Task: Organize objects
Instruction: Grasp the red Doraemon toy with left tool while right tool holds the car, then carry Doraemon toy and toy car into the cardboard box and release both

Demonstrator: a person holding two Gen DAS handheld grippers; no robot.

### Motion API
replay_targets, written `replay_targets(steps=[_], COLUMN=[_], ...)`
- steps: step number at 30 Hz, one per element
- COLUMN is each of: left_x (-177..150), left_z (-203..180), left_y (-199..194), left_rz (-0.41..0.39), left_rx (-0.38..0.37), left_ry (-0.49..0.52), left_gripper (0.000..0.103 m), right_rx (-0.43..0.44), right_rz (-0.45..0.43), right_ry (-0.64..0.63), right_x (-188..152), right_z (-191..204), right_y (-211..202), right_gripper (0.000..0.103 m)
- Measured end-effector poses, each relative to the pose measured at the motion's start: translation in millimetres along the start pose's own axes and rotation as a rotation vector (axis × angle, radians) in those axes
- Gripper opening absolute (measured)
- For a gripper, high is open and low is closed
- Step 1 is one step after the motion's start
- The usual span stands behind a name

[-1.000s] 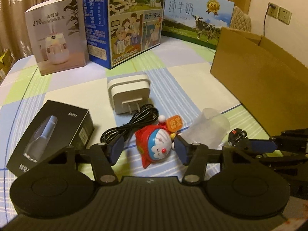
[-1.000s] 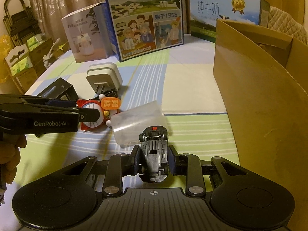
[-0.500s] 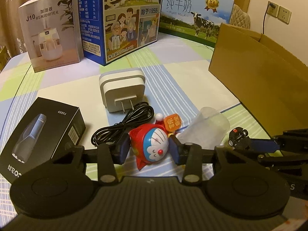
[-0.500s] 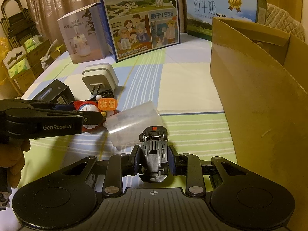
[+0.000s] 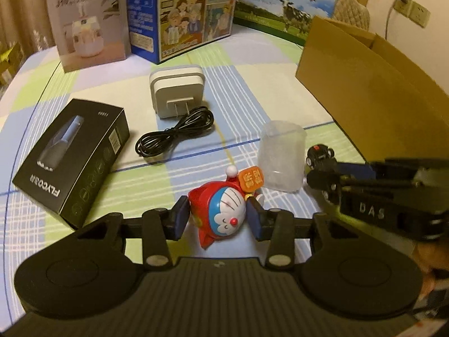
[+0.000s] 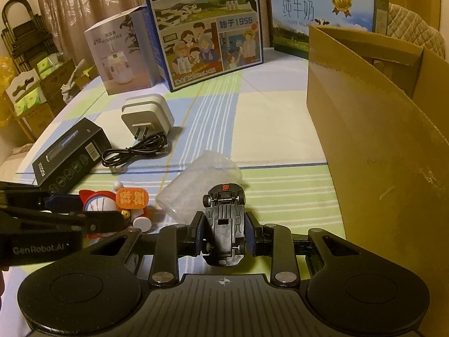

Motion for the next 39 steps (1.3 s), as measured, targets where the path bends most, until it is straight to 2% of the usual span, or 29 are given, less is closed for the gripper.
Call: replay_targets(steps=[2,3,5,9,14,16,18,23,31,35,39], left_x=[1.3,1.7,2.0,4.3,5.7,5.0,4.6,4.8,7.5,7.3,-6.5], left_z=[1.4,2.8,4.2,6.8,8.0,6.8,6.0,6.3,9.1,2.8,-4.9], left_y=[1.1,1.5,2.7,8.8,14.1,14.7,14.6,12.5,-11.4,-27.4,-52.3], left_rz=[-0.013,-0.019,-0.029,-0.035,-0.021,-0.007,-0.002,0.014,-0.062,-0.1,-0.14], left_rx=[0.004,-0.002,-0.009,-0.002,-0.026,-0.034,-0.057,-0.067,-0.073,-0.04,-0.017], left_ry=[-0.001,-0.007,-0.005,-0.003,-0.012,-0.008,-0.011,-0.035,-0.103,-0.121,-0.175], left_gripper=[0.043,0.05,0.056,0.058,0.058,0.055,0.043,0.041,0.041,0.041,0.041], right_rx=[0.0,-0.001,0.0,0.002,0.0,0.001,0.002,0.002,0.015,0.014,0.006], right_rz=[0.001,0.002,0.004,0.007,0.005,0.004,0.005,0.005,-0.014,-0.043,-0.069], right_ry=[0.003,0.004,0.003,0.001,0.006,0.006,0.004,0.001,-0.014,-0.044,-0.038], right_x=[0.6,0.6,0.6,0.1,0.3,0.6,0.7,0.6,0.9,-0.1,-3.9], right_z=[-0.3,-0.3,-0.1,1.0,-0.5,-0.5,0.2,1.6,6.3,12.1,13.1], right_y=[0.5,0.9,1.4,1.8,1.2,1.3,1.5,1.8,-5.2,-17.0,-39.3], right_gripper=[0.027,0.027,0.027,0.027,0.027,0.027,0.027,0.027,0.027,0.027,0.027])
Point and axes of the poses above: each gripper's, at about its wrist camera, not at the fingertips, and y roughly the way its jaws point, z to its left, x to its top, the point moved 2 cm from there along y, roughly the way its jaws point, and after that the axes turned 14 degrees about z, right-handed, at the moved point
